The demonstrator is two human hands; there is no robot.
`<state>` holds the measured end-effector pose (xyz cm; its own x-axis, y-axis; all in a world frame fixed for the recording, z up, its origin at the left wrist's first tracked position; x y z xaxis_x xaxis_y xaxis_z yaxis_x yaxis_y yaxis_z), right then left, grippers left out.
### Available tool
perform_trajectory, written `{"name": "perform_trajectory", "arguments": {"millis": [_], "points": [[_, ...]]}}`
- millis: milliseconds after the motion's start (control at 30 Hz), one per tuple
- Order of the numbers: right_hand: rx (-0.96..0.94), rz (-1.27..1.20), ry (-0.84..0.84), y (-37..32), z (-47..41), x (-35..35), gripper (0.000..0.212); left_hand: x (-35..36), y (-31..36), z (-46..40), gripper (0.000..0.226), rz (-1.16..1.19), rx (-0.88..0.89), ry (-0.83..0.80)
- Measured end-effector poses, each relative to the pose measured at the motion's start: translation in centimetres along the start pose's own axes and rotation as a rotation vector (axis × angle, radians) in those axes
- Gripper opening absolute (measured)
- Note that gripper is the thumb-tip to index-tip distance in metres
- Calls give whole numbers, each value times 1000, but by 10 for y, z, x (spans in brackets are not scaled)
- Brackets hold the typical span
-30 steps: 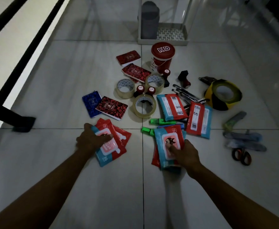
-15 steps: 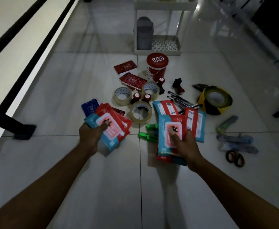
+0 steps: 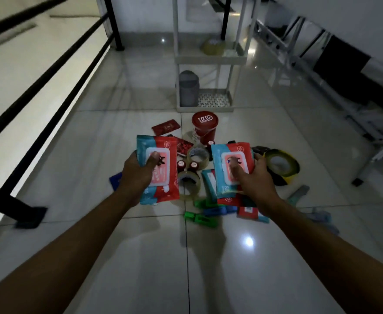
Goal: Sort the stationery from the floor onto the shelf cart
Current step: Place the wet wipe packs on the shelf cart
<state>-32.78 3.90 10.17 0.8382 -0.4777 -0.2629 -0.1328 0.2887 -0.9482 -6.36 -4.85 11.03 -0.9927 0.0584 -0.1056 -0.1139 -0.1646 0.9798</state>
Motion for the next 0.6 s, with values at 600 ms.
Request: {"name": "perform_trajectory", "arguments": {"millis": [600], "points": [[-1, -81, 31, -131, -81, -20, 32, 38, 126, -81, 16, 115, -6, -33]]}}
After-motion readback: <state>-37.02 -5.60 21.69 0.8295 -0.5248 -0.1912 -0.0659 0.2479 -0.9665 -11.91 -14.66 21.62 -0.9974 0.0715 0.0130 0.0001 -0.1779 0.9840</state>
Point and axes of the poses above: each hand's wrist, its own z-axis away from the middle knuckle, its own x-axis out of the palm, y = z × x, the point moved 1 cm from there along -z, towards the middle knuckle
